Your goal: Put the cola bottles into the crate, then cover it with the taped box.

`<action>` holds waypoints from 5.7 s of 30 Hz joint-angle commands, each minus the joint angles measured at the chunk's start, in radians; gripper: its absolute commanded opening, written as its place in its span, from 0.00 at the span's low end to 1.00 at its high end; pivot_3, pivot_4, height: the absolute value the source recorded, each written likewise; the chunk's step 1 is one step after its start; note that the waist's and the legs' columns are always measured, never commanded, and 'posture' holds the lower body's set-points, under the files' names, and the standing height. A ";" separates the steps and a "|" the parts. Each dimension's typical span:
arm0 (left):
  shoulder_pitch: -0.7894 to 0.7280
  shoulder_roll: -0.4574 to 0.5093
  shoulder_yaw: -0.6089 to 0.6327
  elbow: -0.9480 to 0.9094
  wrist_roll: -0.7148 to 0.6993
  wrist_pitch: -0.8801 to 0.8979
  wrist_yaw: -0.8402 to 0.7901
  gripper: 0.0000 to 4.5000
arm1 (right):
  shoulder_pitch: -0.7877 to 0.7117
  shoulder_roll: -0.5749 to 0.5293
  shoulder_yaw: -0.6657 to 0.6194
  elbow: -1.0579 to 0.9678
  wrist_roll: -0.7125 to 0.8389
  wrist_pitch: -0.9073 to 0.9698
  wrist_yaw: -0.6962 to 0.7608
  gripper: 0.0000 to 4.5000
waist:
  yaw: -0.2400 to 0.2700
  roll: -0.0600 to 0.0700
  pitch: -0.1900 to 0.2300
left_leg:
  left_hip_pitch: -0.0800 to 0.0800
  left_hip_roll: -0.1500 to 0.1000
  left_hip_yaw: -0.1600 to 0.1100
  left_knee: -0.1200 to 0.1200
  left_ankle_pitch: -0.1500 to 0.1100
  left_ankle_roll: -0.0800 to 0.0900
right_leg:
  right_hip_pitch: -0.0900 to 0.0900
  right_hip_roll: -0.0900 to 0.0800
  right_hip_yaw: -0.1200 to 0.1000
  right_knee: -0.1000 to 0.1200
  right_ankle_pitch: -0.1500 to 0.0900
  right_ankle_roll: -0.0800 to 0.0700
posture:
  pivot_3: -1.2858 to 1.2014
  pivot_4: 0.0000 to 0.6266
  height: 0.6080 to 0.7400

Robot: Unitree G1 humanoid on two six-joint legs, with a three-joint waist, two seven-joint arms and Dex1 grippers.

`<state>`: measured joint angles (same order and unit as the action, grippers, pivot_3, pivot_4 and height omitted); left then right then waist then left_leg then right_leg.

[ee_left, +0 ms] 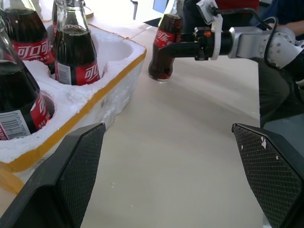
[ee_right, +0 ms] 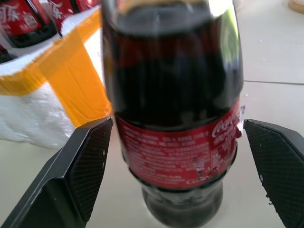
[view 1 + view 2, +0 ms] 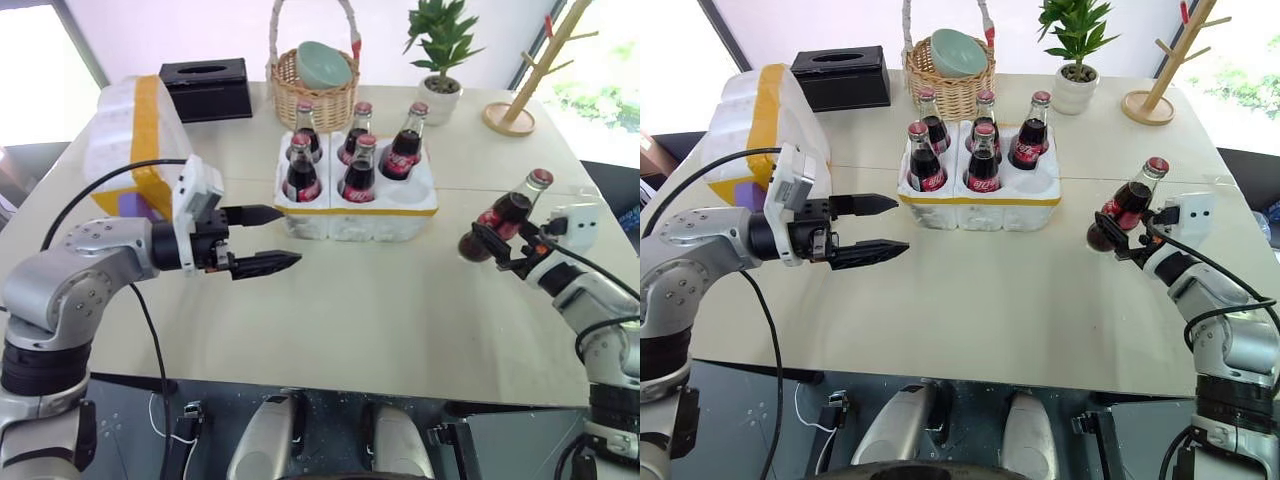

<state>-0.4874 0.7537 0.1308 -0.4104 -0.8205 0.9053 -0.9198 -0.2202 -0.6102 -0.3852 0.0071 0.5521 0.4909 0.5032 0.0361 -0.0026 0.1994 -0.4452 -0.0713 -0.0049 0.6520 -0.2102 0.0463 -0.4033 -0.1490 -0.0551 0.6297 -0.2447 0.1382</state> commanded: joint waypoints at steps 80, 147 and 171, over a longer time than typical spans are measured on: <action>0.174 0.558 0.279 0.170 -1.152 0.177 1.672 1.00 | -0.720 -0.310 0.294 0.181 -0.055 0.026 0.877 0.99 | -0.020 0.002 0.005 | 0.002 -0.001 0.001 -0.010 0.001 -0.009 | -0.011 0.000 0.008 0.002 0.000 -0.001 | 0.52 0.24 0.97; -0.332 0.433 -0.110 0.593 -0.436 0.486 1.173 0.16 | -0.503 -0.374 0.127 -0.108 0.156 0.146 0.711 1.00 | -0.024 -0.003 0.004 | 0.000 -0.002 0.002 -0.007 0.005 -0.016 | -0.008 0.001 0.008 0.004 0.000 -0.001 | 0.52 0.24 0.97; -0.445 0.335 -0.315 0.522 0.706 -0.727 0.328 0.16 | -0.429 -0.373 0.077 -0.120 0.176 0.180 0.618 1.00 | -0.024 -0.003 0.004 | -0.005 -0.001 0.011 -0.016 0.008 -0.012 | -0.017 -0.001 0.010 0.001 0.001 -0.002 | 0.52 0.24 0.97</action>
<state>-0.9066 1.0878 -0.1747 0.0892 -0.1920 0.2628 -0.5542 -0.6503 -0.9699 -0.2624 -0.0792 0.7115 0.6718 1.1245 0.0125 -0.0060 0.2035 -0.4504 -0.0721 0.0063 0.6367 -0.2022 0.0345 -0.4199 -0.1493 -0.0456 0.6314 -0.2436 0.1367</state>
